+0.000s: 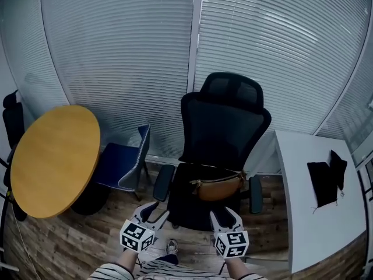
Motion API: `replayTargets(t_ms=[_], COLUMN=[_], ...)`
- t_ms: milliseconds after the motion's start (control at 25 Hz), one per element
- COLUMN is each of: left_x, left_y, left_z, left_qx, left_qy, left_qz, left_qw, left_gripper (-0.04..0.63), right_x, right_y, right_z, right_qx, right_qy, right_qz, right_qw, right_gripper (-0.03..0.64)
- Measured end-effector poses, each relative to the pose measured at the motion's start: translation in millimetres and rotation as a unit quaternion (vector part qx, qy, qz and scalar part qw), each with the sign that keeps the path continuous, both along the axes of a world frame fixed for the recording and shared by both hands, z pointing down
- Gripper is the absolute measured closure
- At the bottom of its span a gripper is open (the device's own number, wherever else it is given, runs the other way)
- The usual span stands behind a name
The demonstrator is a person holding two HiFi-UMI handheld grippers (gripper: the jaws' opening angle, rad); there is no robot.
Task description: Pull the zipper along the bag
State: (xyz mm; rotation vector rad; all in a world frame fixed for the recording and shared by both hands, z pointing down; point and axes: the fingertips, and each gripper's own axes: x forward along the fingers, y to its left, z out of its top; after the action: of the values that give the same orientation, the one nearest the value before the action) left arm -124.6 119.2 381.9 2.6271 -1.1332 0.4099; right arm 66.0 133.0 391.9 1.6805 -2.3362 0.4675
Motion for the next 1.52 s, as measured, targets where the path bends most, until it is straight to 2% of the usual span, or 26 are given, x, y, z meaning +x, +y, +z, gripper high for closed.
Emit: replayTargets(t_ms=[320,600,800,1000,1240,1520], left_x=[-20,-13,-21,-33,-36,-33], left_y=[-75,-106,-115,-126,-130,-127], left_z=[26,55,80,98,111,138], left_qx=[-0.022,-0.052,-0.085,-0.104,-0.113,-0.121], left_qy=[-0.001,0.018,0.029,0.029,0.037,0.047], left_qz=[0.037,0.039,-0.005,-0.062,-0.115,-0.153], left_qw=[0.9991,0.9977,0.9960,0.9922,0.9861,0.9797], left_gripper=[0.431,0.431,0.431,0.431,0.431,0.431], right_x=[-33,-42,-46,-47,-62,-75], right_y=[-70,-107,-135,-172,-196,-218], right_z=[26,68,98,128,171,216], right_qx=[-0.010,-0.051,-0.073,-0.067,-0.076,-0.078], right_qy=[0.053,0.123,0.166,0.232,0.267,0.303], right_qz=[0.010,-0.034,-0.092,-0.146,-0.212,-0.274], right_qw=[0.999,0.991,0.979,0.959,0.937,0.909], right_gripper=[0.428,0.428,0.433,0.443,0.448,0.456])
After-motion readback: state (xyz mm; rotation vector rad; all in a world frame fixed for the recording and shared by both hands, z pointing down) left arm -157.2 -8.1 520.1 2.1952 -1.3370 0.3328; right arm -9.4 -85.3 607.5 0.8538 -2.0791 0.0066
